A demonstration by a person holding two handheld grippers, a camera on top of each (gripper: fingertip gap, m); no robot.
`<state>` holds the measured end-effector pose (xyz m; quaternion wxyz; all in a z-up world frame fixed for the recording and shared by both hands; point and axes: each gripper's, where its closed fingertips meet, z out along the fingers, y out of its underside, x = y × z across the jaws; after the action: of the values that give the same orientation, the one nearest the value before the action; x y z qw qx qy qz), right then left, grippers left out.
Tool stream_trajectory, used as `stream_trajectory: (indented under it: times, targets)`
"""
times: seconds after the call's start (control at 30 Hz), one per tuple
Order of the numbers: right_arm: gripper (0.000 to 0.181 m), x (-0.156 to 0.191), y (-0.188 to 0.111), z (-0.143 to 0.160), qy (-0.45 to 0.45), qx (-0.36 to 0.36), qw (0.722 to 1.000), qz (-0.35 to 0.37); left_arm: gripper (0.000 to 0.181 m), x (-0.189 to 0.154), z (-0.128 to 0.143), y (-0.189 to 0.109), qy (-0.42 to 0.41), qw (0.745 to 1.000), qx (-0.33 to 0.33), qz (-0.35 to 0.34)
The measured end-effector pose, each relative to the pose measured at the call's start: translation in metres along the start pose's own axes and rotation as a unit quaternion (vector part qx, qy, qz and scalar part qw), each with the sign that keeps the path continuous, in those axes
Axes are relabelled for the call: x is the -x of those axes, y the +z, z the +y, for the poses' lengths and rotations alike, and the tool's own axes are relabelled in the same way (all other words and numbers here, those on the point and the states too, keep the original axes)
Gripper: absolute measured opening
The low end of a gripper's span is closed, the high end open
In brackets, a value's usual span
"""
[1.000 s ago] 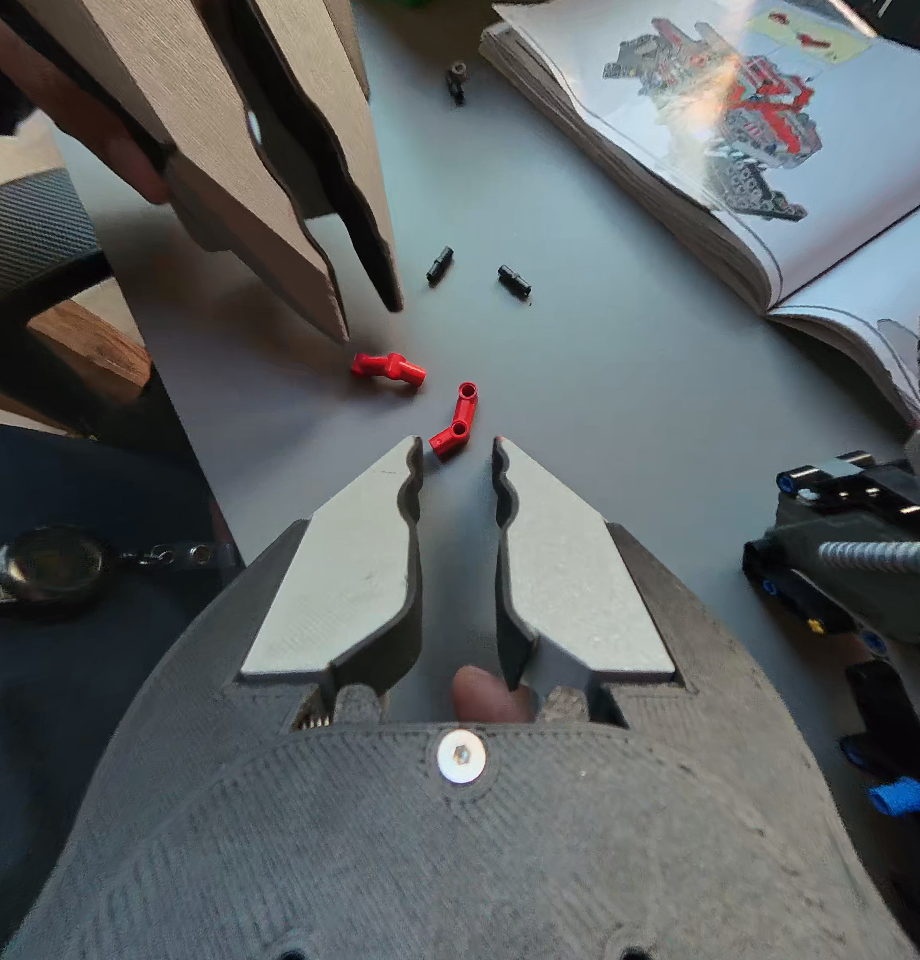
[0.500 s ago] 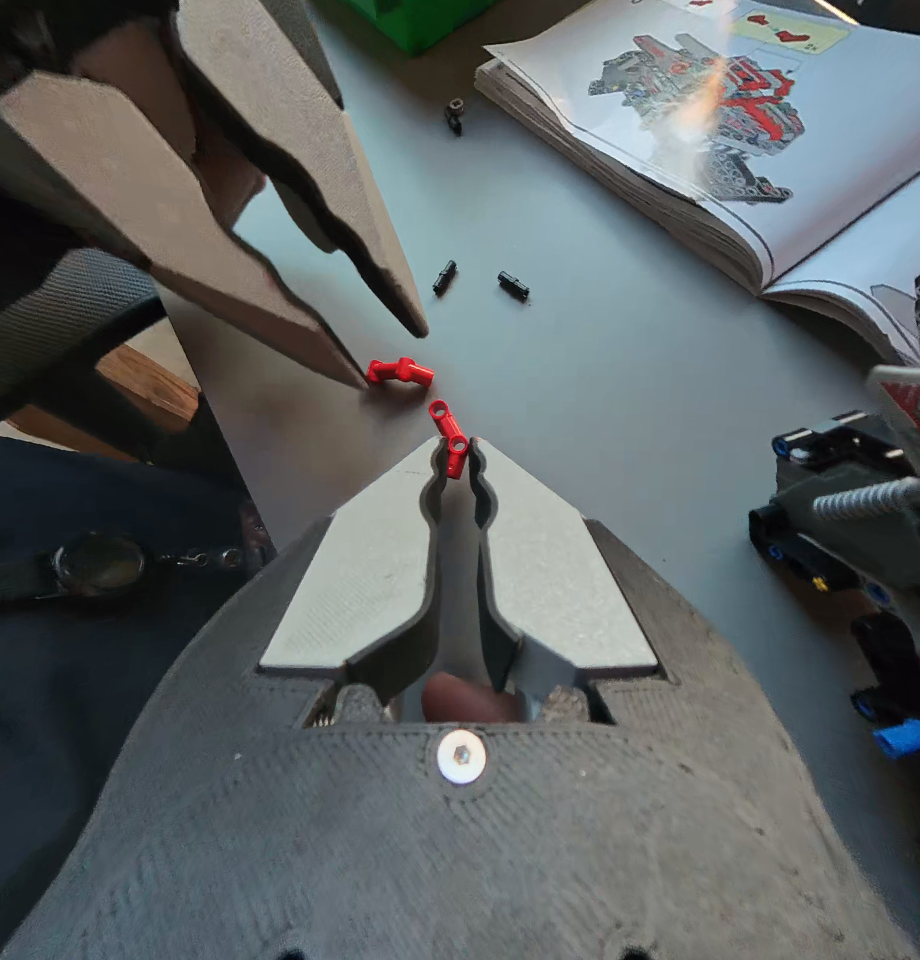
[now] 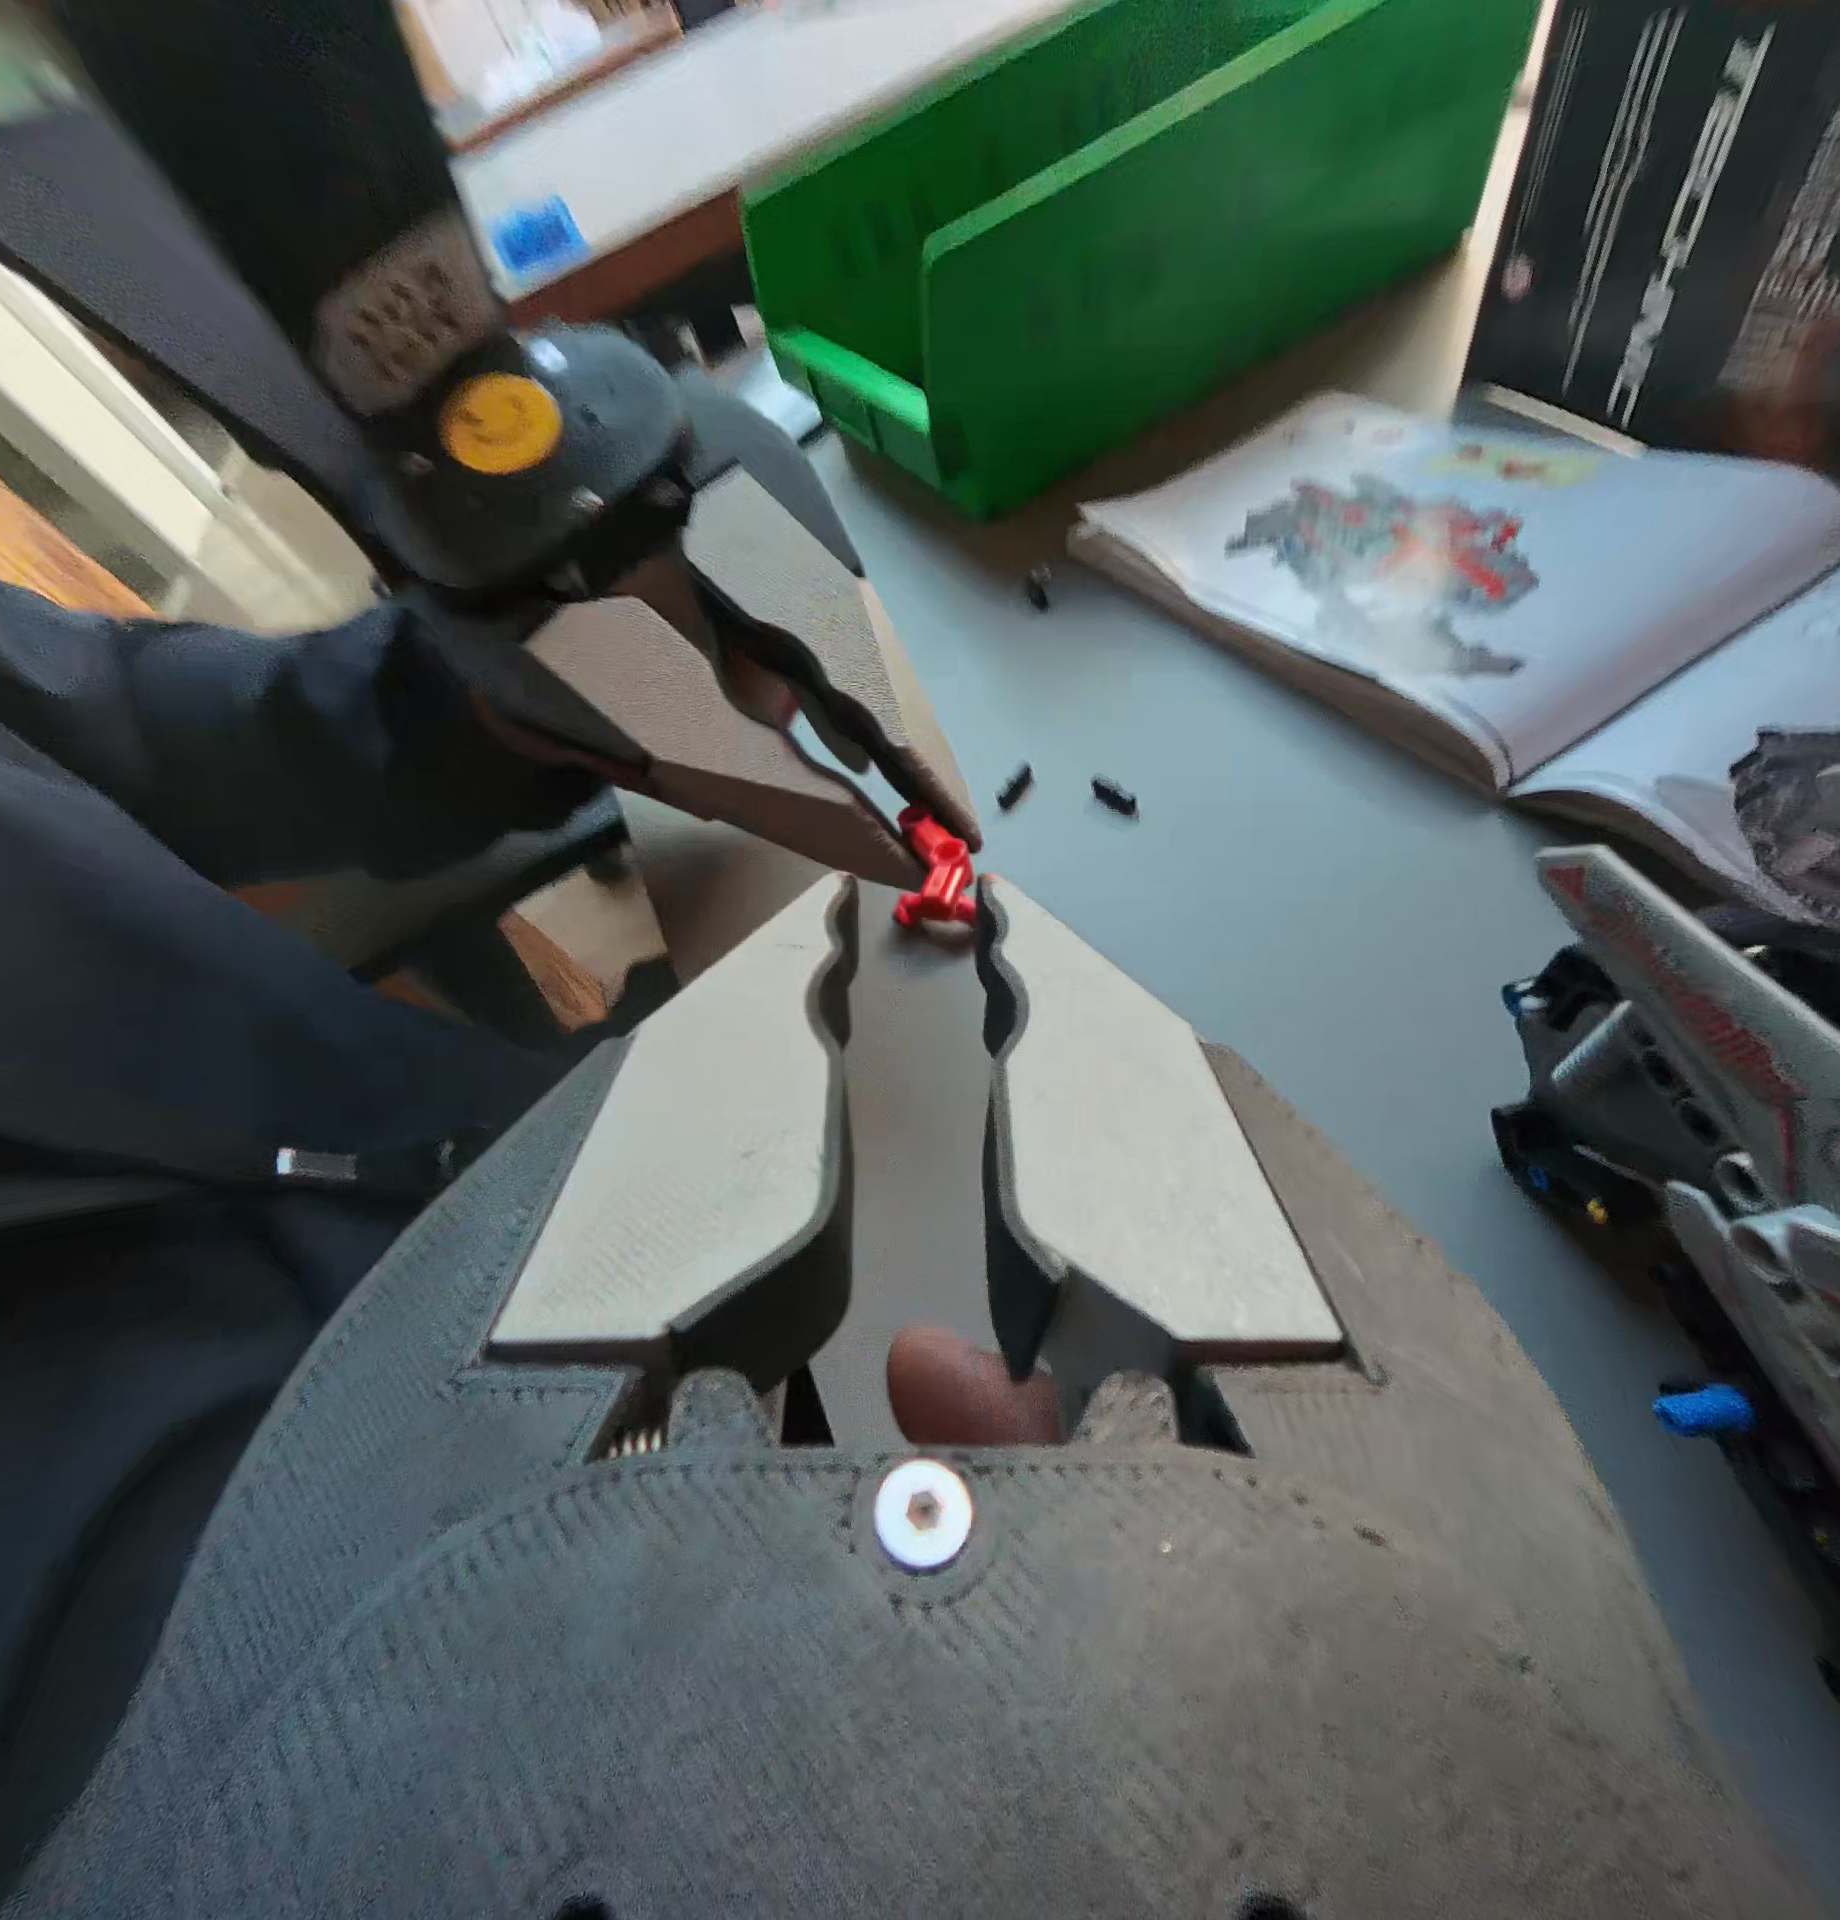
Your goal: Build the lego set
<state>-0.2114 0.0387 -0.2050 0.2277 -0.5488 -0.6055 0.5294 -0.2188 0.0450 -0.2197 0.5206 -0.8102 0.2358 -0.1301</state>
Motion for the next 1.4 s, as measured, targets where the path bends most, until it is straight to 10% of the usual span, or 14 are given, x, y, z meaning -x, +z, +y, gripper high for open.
stream_trajectory:
  times: [0.03, 0.3, 0.87, 1.13, 1.4]
  targets:
    - [0.019, 0.004, -0.006, -0.006, -0.001, -0.023, 1.000, -0.013, 0.005, 0.001, -0.009, -0.005, -0.031, 0.999, -0.040, 0.008]
    - [0.011, 0.022, -0.024, -0.045, -0.090, -0.145, 0.985, 0.019, 0.005, -0.018, -0.063, -0.031, -0.198, 0.941, -0.244, 0.126]
    - [0.006, 0.027, -0.017, -0.047, -0.103, -0.139, 0.985, 0.021, 0.005, -0.030, -0.058, -0.021, -0.352, 0.871, -0.276, 0.203]
    - [0.006, -0.024, -0.012, -0.002, -0.075, 0.050, 0.990, 0.109, 0.024, 0.008, -0.009, -0.044, -0.172, 0.973, -0.154, 0.024]
    - [0.006, -0.059, -0.007, 0.056, -0.062, 0.283, 0.943, 0.162, 0.027, 0.038, 0.020, -0.065, -0.106, 0.990, -0.090, -0.012]
